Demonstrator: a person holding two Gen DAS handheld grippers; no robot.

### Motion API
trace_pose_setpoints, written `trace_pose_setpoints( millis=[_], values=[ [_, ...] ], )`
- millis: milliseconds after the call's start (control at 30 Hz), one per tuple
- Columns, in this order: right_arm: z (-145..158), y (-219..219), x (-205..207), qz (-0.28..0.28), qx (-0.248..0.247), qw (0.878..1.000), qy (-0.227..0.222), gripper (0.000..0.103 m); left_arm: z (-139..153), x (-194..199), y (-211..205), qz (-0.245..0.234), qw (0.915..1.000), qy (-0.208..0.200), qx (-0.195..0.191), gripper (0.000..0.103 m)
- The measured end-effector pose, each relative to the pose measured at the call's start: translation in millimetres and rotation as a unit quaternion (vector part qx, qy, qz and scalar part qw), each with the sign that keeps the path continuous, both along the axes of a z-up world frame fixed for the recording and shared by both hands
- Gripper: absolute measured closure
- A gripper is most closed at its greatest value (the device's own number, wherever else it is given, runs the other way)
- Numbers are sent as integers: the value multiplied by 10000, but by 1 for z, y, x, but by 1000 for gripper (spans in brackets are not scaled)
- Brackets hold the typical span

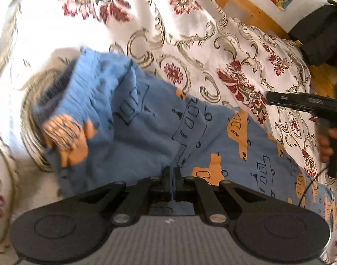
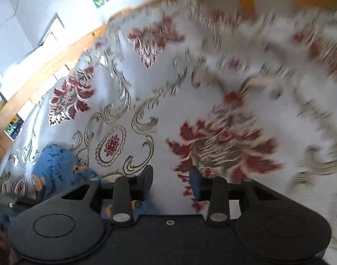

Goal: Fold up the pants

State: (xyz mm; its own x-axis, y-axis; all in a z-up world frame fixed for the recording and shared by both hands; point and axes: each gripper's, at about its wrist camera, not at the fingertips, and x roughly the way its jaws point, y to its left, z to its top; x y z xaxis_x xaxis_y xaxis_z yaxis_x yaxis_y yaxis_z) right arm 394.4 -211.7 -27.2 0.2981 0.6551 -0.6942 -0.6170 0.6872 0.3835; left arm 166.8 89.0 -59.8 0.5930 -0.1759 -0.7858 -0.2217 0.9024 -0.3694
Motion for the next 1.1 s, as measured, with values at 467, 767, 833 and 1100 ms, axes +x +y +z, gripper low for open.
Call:
trace_pose_setpoints(
  millis=[467, 767, 833, 1100],
  values=[
    [-27, -148, -200, -2843, -401, 9579, 52, 22, -6, -29, 52, 490, 9985, 105, -232, 99],
    [-23, -201, -274, -4570, -493, 8881, -55, 5, 27, -37, -10, 346, 9926, -286, 1125, 11],
    [-21, -208, -278, -4768, -701, 8759, -241, 9, 19, -31, -27, 25, 9862, -53, 1656, 10],
    [51, -200, -335, -4981, -820, 8610, -618, 1, 30, -27, -33, 115, 9827, 295, 1822, 0]
  ],
)
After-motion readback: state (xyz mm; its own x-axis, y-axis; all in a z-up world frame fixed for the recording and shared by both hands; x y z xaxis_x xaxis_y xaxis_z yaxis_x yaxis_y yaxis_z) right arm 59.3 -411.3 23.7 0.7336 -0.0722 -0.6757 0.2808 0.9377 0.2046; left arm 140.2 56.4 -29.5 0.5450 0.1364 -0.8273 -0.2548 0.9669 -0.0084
